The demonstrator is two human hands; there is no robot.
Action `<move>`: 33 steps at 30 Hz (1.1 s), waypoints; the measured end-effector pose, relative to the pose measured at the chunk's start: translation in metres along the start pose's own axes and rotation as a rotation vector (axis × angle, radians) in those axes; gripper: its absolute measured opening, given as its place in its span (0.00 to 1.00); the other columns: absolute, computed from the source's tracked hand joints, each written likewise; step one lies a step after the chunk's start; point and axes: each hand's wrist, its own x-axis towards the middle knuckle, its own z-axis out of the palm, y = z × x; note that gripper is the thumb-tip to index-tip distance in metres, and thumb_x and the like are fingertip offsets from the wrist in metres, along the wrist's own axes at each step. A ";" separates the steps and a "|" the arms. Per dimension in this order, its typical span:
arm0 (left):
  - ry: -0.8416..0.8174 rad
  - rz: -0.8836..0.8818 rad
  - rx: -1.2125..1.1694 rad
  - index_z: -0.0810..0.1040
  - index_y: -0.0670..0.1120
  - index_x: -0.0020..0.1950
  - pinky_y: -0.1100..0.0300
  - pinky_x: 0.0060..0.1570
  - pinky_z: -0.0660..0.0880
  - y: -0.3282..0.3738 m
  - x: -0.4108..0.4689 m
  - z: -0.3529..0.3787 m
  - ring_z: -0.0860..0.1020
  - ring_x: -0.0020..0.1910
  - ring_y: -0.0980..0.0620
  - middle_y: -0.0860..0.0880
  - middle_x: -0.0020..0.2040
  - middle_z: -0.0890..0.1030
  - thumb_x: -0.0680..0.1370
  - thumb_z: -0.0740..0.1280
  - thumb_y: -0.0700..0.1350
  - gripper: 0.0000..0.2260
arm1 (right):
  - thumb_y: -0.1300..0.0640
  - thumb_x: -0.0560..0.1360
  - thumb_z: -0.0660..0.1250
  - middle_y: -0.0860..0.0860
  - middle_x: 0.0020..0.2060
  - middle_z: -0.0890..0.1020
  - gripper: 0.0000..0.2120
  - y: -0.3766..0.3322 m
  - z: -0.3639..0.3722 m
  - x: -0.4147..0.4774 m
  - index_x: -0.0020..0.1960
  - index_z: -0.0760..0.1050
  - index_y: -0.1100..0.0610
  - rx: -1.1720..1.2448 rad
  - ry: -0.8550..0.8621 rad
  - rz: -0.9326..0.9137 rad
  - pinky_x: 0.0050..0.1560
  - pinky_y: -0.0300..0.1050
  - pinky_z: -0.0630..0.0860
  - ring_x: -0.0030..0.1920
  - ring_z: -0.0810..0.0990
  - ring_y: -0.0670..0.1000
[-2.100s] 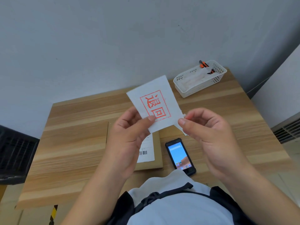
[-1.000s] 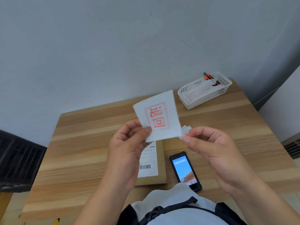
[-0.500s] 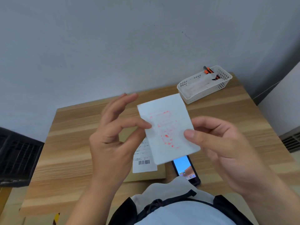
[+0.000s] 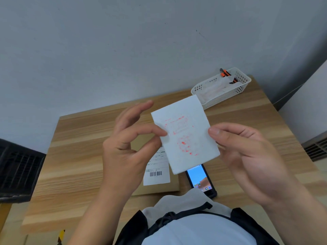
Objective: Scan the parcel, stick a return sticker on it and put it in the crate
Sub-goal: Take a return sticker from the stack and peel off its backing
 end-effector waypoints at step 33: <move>0.060 -0.926 -0.823 0.78 0.44 0.57 0.64 0.42 0.78 0.017 -0.006 0.023 0.83 0.45 0.52 0.44 0.53 0.86 0.74 0.69 0.36 0.12 | 0.59 0.64 0.72 0.50 0.39 0.88 0.05 0.029 0.016 0.003 0.38 0.87 0.54 -0.161 -0.036 0.003 0.42 0.35 0.78 0.40 0.85 0.45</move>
